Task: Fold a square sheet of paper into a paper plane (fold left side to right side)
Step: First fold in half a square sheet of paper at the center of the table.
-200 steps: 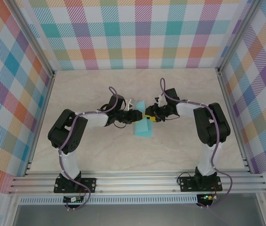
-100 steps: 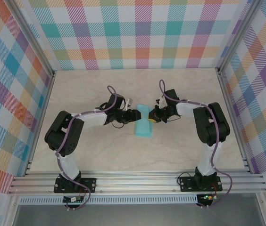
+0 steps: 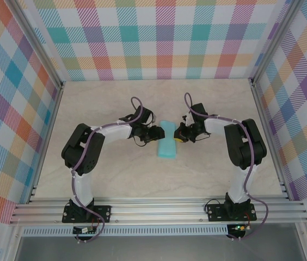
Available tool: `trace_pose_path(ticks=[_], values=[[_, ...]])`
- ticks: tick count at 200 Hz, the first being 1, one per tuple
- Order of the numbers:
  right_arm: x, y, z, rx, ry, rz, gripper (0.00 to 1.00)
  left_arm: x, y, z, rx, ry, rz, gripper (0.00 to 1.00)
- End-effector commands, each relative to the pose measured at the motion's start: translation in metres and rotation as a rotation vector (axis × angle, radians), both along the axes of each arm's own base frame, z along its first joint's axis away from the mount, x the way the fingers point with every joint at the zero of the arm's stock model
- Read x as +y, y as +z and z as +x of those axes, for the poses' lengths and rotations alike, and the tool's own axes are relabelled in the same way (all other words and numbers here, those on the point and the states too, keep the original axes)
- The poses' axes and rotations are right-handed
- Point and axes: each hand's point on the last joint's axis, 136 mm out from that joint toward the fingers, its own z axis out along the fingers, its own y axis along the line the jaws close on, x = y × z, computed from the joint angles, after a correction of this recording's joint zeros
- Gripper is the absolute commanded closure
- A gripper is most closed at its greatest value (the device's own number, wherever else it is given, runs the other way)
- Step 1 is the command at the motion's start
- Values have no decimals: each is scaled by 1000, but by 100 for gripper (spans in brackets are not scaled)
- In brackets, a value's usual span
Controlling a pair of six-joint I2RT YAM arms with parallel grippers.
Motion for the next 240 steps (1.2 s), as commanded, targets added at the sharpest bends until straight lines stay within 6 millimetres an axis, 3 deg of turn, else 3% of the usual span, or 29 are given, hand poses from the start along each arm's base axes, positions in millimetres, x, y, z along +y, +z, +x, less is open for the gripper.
trace_pose_path(ticks=[1,44,74,127,240], values=[[-4,8,-5,-11,11,2,93,-4,-5,-3,26,1,42,57],[-24,21,-3,-67,-24,-41,70,-1,-15,-7,50,-6,99,63],[-49,22,-5,-98,-50,-137,64,0,-16,-9,48,-29,123,63],[-72,13,-12,-94,-80,-212,62,2,-19,-15,52,-83,180,61],[-67,11,-13,-83,-74,-184,62,-7,-21,-8,84,-41,187,57]])
